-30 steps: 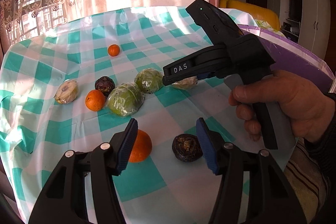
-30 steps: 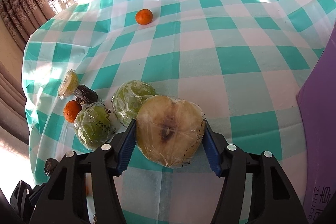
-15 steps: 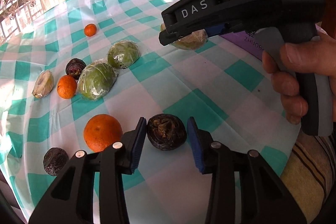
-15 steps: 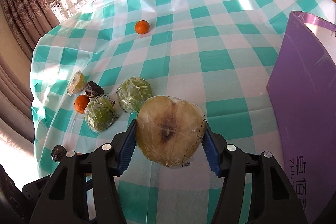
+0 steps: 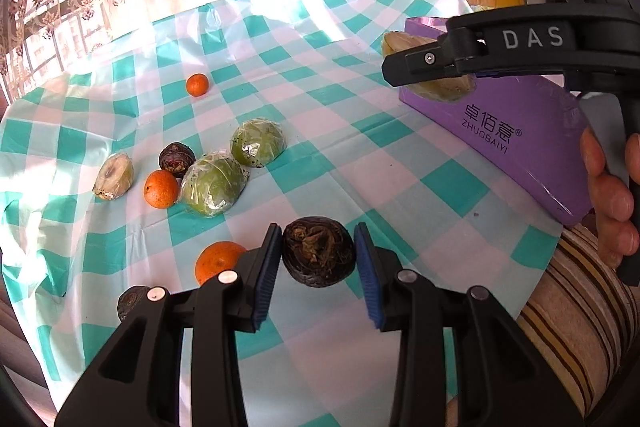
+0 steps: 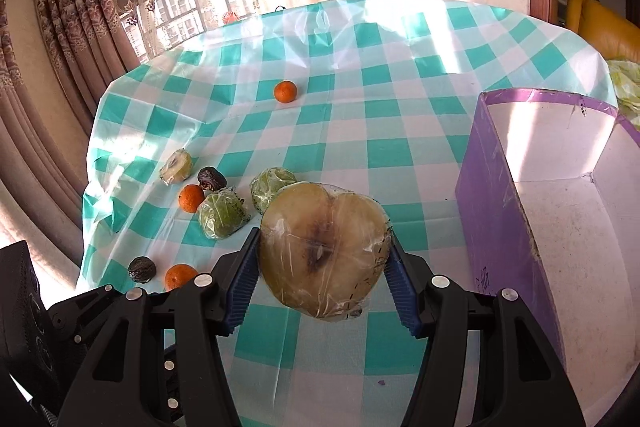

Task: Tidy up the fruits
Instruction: 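Carry both fruits into the purple box and open both tools to release them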

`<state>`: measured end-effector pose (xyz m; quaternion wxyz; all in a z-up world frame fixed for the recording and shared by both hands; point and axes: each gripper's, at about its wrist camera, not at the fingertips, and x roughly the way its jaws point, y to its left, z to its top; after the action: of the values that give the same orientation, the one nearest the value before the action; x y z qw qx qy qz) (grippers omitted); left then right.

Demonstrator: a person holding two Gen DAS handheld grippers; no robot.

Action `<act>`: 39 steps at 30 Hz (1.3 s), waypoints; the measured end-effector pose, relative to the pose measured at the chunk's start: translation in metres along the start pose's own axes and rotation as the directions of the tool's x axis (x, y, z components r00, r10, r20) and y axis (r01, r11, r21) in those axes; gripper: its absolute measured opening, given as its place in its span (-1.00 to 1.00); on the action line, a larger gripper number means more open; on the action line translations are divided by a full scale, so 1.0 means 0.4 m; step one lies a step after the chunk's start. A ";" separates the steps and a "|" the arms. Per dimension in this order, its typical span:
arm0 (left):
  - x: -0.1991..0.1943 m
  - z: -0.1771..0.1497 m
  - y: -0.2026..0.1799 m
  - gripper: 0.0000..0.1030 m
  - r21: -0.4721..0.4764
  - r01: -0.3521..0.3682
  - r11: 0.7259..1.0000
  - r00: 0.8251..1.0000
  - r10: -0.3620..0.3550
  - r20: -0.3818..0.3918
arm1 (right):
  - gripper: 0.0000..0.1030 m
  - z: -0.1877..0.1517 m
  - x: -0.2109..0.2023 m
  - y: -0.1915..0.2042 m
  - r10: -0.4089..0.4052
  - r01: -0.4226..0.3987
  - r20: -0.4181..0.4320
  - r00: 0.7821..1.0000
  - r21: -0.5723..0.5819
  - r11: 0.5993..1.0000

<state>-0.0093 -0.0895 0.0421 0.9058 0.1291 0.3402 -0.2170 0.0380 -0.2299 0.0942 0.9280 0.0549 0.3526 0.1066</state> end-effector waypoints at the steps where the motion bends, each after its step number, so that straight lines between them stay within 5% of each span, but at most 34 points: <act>1: -0.009 0.010 -0.004 -0.28 0.002 -0.005 1.000 1.000 0.005 0.014 | 0.12 0.002 -0.018 -0.002 0.000 0.000 0.010 1.000 -0.004 1.000; 7: -0.047 0.079 -0.034 -0.28 0.022 -0.001 1.000 0.997 -0.001 0.082 | 0.12 0.026 -0.117 -0.052 -0.005 0.006 0.063 0.998 -0.012 1.000; 14: -0.060 0.181 -0.101 -0.28 0.062 0.025 0.998 0.991 -0.033 0.132 | 0.13 0.074 -0.201 -0.175 -0.099 0.102 0.115 0.988 -0.014 0.995; 24: -0.017 0.338 -0.232 -0.28 0.130 0.097 0.987 0.980 -0.118 0.161 | 0.13 0.126 -0.197 -0.362 -0.178 0.178 0.074 0.981 0.005 0.984; 32: 0.104 0.447 -0.364 -0.28 0.240 0.136 0.961 0.983 -0.162 0.091 | 0.13 0.154 -0.093 -0.467 -0.177 0.177 -0.037 0.984 0.004 0.984; 39: 0.280 0.494 -0.457 -0.28 0.354 0.104 0.929 0.995 -0.098 -0.036 | 0.13 0.146 0.053 -0.567 -0.151 0.164 -0.171 0.974 0.067 0.984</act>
<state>0.0890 -0.3587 0.0962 0.8522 0.2749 0.3094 -0.3202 0.1284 -0.4466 0.0839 0.8982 0.0551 0.4356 0.0227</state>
